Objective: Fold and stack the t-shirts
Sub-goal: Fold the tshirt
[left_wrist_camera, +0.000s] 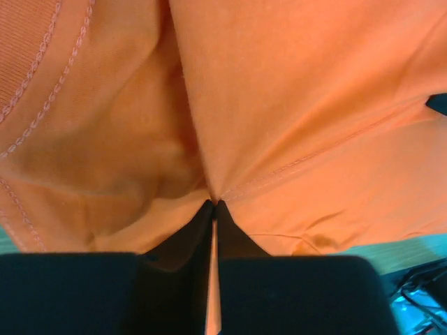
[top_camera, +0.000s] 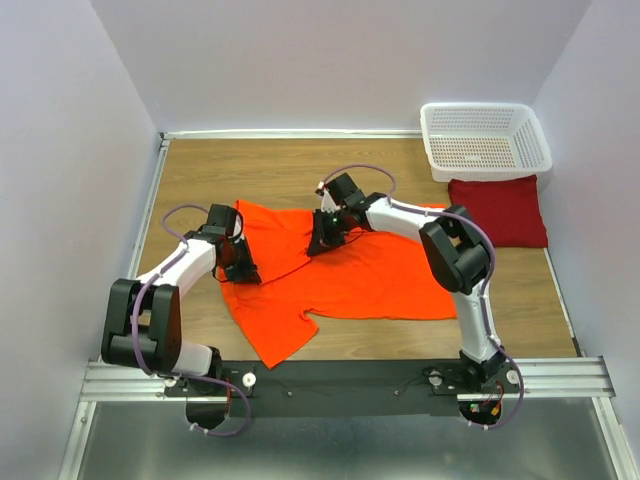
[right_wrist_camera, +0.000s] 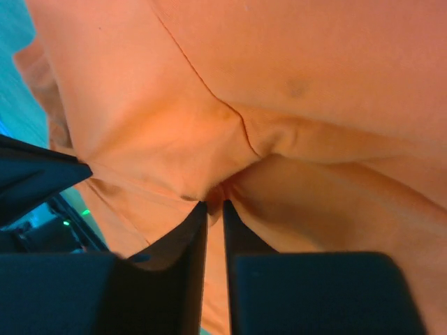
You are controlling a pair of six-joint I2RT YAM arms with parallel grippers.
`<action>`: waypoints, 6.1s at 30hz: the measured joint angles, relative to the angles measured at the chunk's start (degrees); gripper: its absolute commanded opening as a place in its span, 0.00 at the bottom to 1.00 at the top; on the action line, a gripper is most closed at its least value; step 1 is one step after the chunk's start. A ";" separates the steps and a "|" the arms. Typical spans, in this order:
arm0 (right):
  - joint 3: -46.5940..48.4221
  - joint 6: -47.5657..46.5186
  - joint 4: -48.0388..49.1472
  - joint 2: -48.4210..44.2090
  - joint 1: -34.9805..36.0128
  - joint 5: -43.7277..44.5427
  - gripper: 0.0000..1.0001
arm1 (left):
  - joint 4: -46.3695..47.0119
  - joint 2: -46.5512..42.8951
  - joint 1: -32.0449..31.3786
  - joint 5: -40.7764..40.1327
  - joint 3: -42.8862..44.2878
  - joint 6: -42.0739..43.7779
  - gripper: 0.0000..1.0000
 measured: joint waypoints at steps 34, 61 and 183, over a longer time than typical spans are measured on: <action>-16.48 -1.07 -2.38 -20.57 -39.69 18.53 0.53 | 22.73 27.47 9.44 -5.88 27.80 0.07 0.39; -16.33 0.66 1.62 -12.98 -40.44 20.37 0.40 | 24.02 29.44 13.31 -9.75 24.72 -1.44 0.00; -4.13 -40.83 -2.73 -5.62 -3.39 26.82 0.36 | 9.97 8.52 -4.13 -18.32 16.83 6.56 0.69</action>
